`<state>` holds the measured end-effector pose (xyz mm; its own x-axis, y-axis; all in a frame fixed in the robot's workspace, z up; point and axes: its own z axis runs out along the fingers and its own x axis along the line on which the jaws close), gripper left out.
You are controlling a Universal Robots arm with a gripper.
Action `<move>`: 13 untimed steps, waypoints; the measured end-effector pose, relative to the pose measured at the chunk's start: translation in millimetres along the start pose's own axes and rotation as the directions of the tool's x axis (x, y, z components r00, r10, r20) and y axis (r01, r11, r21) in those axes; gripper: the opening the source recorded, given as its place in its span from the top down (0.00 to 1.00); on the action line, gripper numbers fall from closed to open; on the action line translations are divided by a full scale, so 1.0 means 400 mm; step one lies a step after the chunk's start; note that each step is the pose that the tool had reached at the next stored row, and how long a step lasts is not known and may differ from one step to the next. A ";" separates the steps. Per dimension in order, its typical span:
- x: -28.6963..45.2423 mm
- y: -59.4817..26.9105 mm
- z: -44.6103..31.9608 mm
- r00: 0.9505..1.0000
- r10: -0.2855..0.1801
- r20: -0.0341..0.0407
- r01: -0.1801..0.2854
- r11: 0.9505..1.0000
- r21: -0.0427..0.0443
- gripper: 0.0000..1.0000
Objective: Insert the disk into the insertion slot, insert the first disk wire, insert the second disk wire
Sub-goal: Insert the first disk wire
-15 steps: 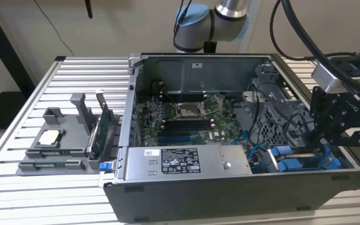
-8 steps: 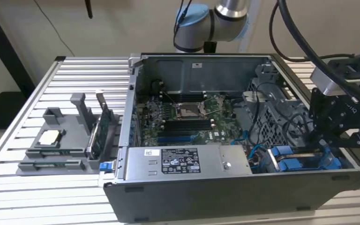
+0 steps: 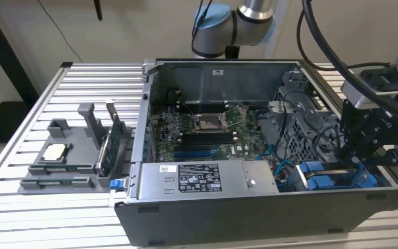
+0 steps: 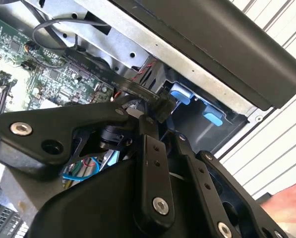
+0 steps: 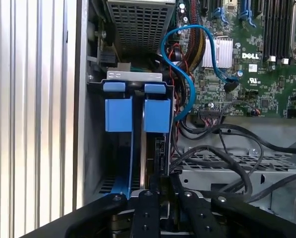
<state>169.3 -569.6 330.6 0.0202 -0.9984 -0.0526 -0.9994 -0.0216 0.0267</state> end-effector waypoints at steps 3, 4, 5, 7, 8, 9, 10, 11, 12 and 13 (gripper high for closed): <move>-0.001 0.000 -0.009 1.000 0.000 -0.001 0.000 1.000 0.000 0.73; -0.001 0.001 -0.019 1.000 0.000 0.000 0.000 1.000 0.000 0.73; -0.001 0.001 -0.027 1.000 0.000 -0.001 0.000 1.000 0.000 0.73; -0.002 0.002 -0.041 1.000 0.000 -0.001 0.000 1.000 0.000 0.73; -0.003 0.002 -0.047 1.000 0.000 -0.001 0.000 1.000 0.000 0.73; -0.003 0.002 -0.052 1.000 0.000 -0.001 0.000 1.000 0.000 0.73; -0.003 0.003 -0.057 1.000 0.000 -0.001 0.000 1.000 0.000 0.73; -0.003 0.003 -0.062 1.000 0.000 -0.001 0.000 1.000 0.000 0.73; -0.004 0.003 -0.066 1.000 0.000 -0.001 0.000 1.000 0.000 0.73; -0.004 0.003 -0.072 1.000 0.000 -0.001 0.000 1.000 0.000 0.73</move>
<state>168.8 -569.5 359.3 0.0197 -0.9985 -0.0516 -0.9994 -0.0211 0.0269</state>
